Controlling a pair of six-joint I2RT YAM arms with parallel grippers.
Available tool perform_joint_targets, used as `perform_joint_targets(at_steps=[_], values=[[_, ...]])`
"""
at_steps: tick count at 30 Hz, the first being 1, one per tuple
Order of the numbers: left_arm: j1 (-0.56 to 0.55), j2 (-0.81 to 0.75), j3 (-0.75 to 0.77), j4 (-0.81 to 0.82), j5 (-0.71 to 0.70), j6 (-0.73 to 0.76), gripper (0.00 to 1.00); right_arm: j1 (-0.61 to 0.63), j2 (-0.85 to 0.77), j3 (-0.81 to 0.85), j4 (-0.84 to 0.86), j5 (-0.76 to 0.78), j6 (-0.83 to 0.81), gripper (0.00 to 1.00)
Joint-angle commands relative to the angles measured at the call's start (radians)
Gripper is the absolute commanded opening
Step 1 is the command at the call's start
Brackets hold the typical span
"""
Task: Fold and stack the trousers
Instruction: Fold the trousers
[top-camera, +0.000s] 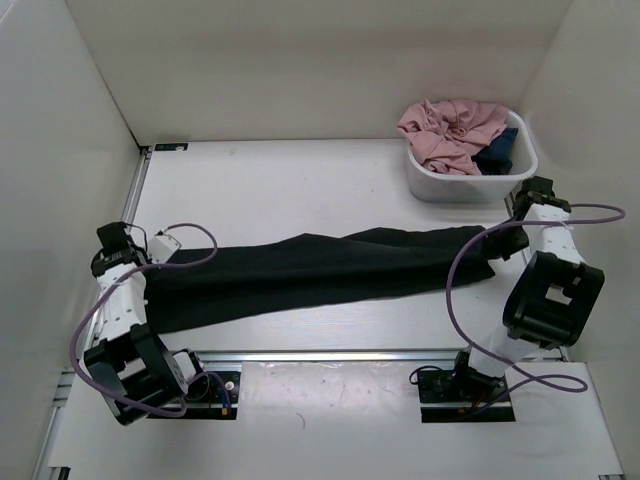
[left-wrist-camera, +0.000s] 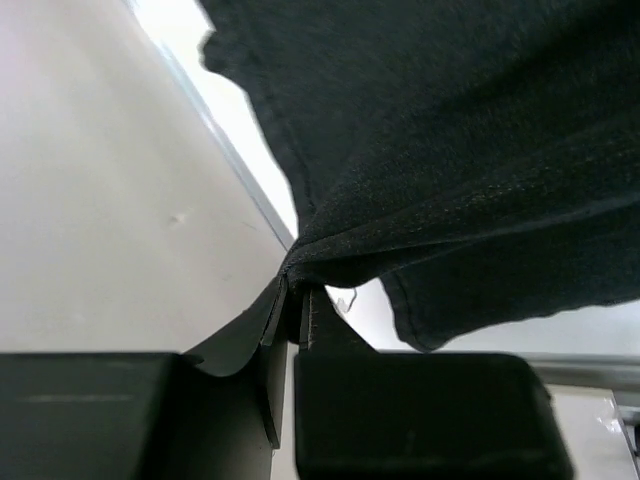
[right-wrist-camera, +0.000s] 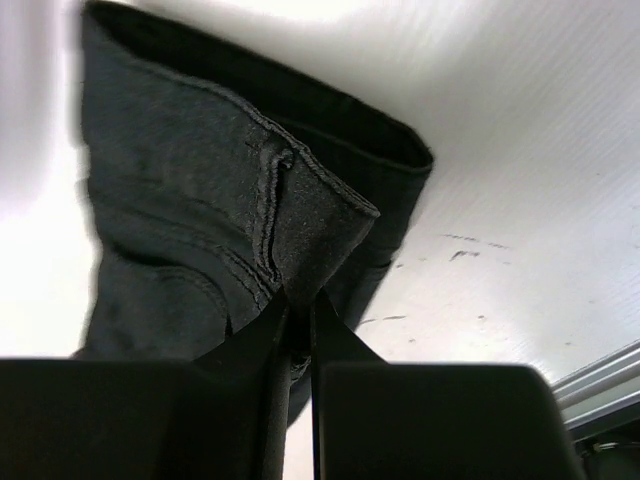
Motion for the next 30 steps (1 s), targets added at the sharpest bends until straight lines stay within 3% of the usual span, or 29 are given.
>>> perform_joint_targets(at_steps=[1,7,10,14,21,26,30], values=[[0.022,-0.021,-0.029,0.031,-0.07,0.059,0.14,-0.028,0.029,-0.042,0.034,0.009,-0.047,0.0],[0.042,-0.032,-0.039,-0.04,-0.079,0.078,0.14,-0.048,0.008,-0.092,0.043,0.009,-0.067,0.0],[0.042,-0.042,-0.058,-0.112,-0.067,0.099,0.14,-0.048,-0.001,-0.124,0.052,-0.001,-0.076,0.07],[0.042,-0.064,-0.092,-0.138,-0.078,0.099,0.14,-0.048,0.017,-0.151,0.075,-0.001,-0.076,0.07],[0.042,-0.073,0.074,-0.316,-0.004,0.047,0.14,-0.048,0.017,-0.16,0.075,0.001,-0.066,0.04],[0.042,-0.073,-0.096,-0.295,-0.108,0.047,0.14,-0.048,0.017,-0.18,0.086,0.001,-0.056,0.04],[0.042,-0.082,-0.064,-0.295,-0.118,0.024,0.14,-0.048,0.026,-0.18,0.086,0.001,-0.056,0.03]])
